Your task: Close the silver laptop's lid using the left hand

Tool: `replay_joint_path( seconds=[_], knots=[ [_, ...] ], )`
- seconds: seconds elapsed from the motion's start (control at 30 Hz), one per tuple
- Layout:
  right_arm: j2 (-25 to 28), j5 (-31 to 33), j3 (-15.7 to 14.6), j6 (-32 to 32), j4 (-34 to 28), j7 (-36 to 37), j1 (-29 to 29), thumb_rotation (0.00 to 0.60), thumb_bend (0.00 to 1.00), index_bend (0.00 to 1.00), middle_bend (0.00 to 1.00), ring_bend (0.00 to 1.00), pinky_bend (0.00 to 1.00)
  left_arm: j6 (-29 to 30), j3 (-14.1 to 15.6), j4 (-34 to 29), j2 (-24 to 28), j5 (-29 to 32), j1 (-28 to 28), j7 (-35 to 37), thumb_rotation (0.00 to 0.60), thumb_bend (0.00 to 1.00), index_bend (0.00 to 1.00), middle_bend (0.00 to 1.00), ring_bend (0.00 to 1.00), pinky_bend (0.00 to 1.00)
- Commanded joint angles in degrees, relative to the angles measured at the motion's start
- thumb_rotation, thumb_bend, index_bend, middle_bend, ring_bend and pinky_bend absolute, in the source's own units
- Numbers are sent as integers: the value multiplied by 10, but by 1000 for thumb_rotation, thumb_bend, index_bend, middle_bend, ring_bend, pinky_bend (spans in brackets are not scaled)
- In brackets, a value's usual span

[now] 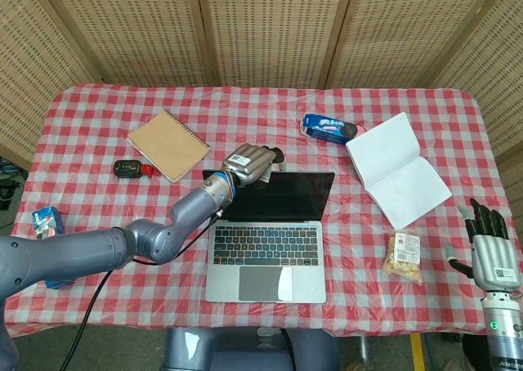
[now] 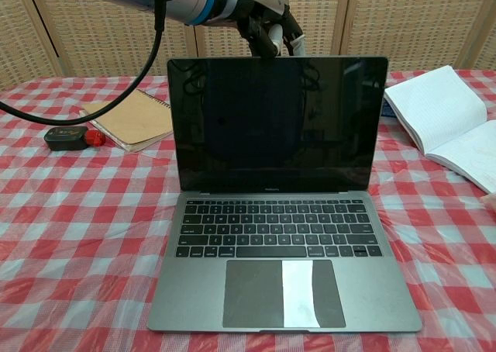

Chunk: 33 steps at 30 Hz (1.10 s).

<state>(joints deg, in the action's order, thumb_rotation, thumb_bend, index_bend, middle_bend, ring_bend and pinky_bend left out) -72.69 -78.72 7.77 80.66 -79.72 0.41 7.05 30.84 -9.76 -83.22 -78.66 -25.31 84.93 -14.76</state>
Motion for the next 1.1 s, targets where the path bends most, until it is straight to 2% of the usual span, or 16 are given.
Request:
replay_joint_path(
  seconds=[0.03,0.37,0.8,1.1],
  knots=[
    [0,1,0,0,0,1,0,600,607,0,0,0,0,1,-1,-7,2,-5,1,6,600,1000,440,301,299,407],
    [0,1,0,-1,1,0,1,600,609,0,0,0,0,11,0,-42,20,-25,0,14,600,1000,513,394,386,462],
    [5,-7,-1,10,-11,-3,-1,600,612,0,0,0,0,11,8,-119,53,-61,-9,25,600,1000,525,404,393,469],
    [4,-8,-3,11,-15,-11,-1,600,614,0,0,0,0,22,36,-205,78,-114,-36,24,600,1000,525,404,393,468]
  ],
)
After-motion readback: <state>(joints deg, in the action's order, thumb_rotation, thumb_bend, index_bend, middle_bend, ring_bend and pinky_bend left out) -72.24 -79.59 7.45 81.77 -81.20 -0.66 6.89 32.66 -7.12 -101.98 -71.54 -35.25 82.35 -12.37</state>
